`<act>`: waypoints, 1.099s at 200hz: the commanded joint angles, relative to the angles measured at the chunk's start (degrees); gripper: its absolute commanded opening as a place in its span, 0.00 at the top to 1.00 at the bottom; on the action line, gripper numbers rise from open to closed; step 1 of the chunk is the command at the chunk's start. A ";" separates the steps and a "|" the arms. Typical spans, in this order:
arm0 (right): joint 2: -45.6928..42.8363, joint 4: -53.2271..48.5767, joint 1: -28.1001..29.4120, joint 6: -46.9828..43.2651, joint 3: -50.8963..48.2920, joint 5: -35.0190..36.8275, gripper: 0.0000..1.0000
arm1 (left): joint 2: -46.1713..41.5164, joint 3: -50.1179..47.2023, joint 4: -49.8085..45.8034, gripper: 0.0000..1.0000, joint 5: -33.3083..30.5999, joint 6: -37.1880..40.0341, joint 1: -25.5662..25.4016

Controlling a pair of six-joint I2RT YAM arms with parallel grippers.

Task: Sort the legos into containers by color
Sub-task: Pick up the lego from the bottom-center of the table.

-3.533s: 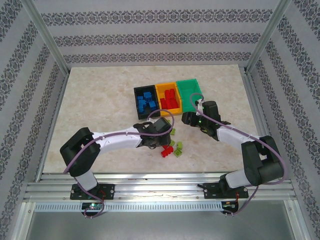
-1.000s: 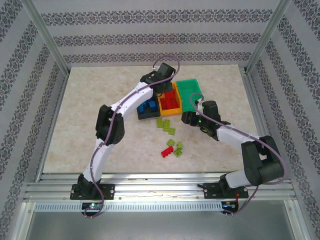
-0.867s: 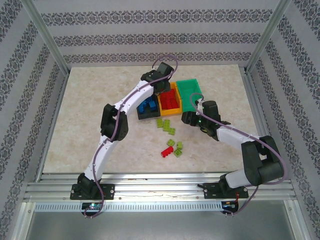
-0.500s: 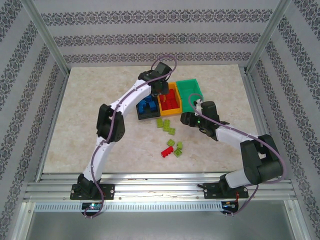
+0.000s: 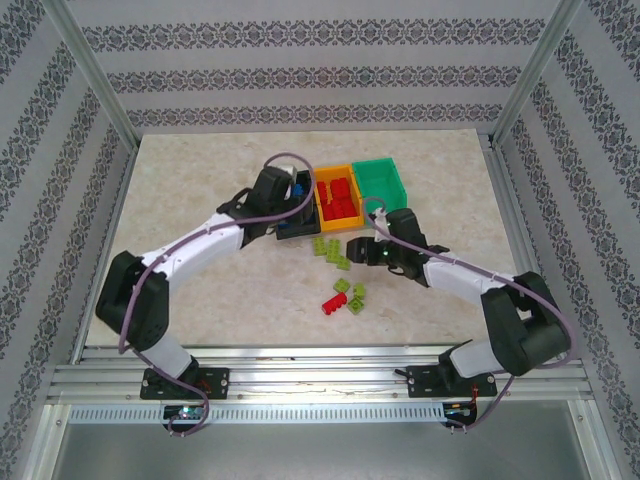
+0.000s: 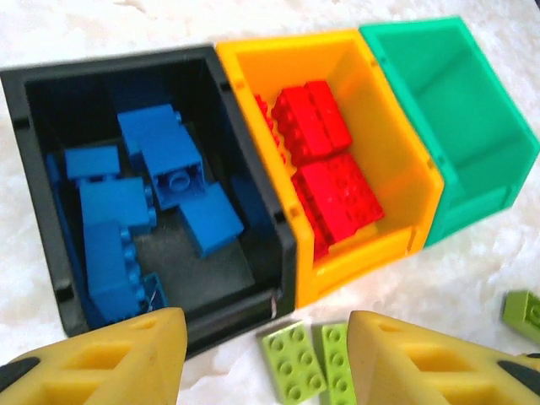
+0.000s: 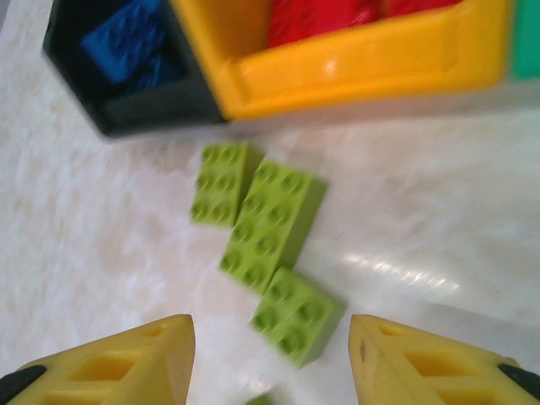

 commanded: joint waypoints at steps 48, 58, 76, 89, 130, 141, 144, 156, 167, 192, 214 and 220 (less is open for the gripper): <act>-8.25 -32.89 15.09 -5.22 6.17 10.87 0.39 | -6.24 -16.13 10.67 0.47 2.62 5.72 1.18; -8.73 -35.85 16.50 -3.98 7.11 11.21 0.36 | -6.41 -17.07 10.94 0.47 2.64 6.39 1.37; -9.22 -38.20 19.83 -0.08 8.18 11.94 0.30 | -6.00 -17.96 11.85 0.46 3.08 6.93 1.68; -9.23 -36.89 21.75 4.18 8.04 10.70 0.28 | -5.22 -17.84 11.80 0.47 4.10 7.23 1.89; -7.74 -28.38 26.69 15.50 5.61 9.35 0.27 | -3.42 -19.08 15.49 0.46 7.14 8.18 2.01; -6.51 -28.13 27.12 16.42 5.82 10.41 0.27 | -3.30 -19.86 16.55 0.46 7.72 8.37 2.25; -6.29 -28.20 27.16 16.63 5.88 10.70 0.27 | -3.25 -20.12 16.97 0.46 7.83 8.42 2.26; -5.03 -28.25 27.22 17.28 6.14 11.48 0.27 | -3.17 -21.09 18.71 0.46 8.53 8.58 2.44; -3.94 -28.28 27.22 18.08 6.42 11.88 0.27 | -3.09 -21.71 19.59 0.46 9.67 8.69 2.78; -1.58 -28.12 27.35 20.31 7.06 12.15 0.27 | -2.72 -22.78 21.12 0.46 11.02 9.11 3.05; 0.22 -26.49 27.30 21.06 7.29 13.40 0.27 | -2.55 -24.07 22.95 0.46 12.53 8.79 3.33; 0.89 -26.44 27.30 21.15 7.69 14.02 0.27 | -2.56 -24.53 23.50 0.46 12.71 8.65 3.41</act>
